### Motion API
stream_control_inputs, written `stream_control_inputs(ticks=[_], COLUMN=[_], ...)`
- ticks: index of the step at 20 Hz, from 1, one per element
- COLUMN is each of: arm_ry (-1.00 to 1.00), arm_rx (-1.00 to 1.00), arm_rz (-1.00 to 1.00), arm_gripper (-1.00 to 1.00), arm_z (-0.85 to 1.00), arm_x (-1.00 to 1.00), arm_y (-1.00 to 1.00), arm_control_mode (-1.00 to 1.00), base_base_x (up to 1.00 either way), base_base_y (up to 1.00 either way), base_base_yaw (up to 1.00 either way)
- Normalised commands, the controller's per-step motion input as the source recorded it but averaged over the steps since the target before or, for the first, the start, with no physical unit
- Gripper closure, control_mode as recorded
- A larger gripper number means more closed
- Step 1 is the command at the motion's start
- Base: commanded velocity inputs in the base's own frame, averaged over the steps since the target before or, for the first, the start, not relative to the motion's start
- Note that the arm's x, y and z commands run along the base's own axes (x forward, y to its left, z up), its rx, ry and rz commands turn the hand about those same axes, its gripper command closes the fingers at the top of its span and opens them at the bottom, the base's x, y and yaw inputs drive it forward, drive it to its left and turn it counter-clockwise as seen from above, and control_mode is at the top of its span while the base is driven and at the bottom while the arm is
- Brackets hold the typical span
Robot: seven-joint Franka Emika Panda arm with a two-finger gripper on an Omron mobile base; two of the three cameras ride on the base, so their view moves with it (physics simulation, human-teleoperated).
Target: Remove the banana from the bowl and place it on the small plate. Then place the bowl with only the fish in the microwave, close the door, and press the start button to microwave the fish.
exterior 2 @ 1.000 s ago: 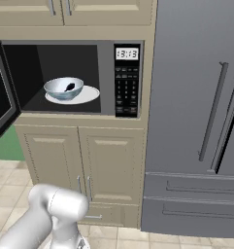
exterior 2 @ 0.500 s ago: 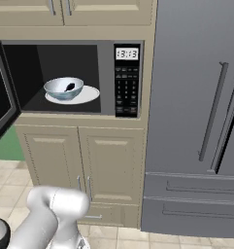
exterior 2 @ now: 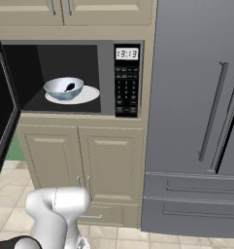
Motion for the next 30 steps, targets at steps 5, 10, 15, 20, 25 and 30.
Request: stream_control_inputs(ticks=[5,10,15,20,25,30], arm_ry=[-0.02,0.0,0.03,0.1,0.11,0.02], arm_rx=[0.0,0.0,0.0,0.0,0.0,0.0], arm_rz=[0.0,0.0,0.0,0.01,0.03,0.03], arm_gripper=[-1.0,-1.0,-1.0,-1.0,-1.0,-1.0], arm_z=[0.29,0.23,0.1,0.01,0.0,0.0], arm_x=[0.4,0.77,0.99,1.0,1.0,0.87], arm_y=[-0.86,-0.54,-0.32,-0.06,0.02,0.0], arm_control_mode=[-1.0,-1.0,-1.0,-1.0,-1.0,-1.0], base_base_x=[0.0,0.0,0.0,0.0,0.0,0.0], base_base_y=[0.0,0.0,0.0,0.0,0.0,0.0], base_base_yaw=[0.0,0.0,0.0,0.0,0.0,0.0])
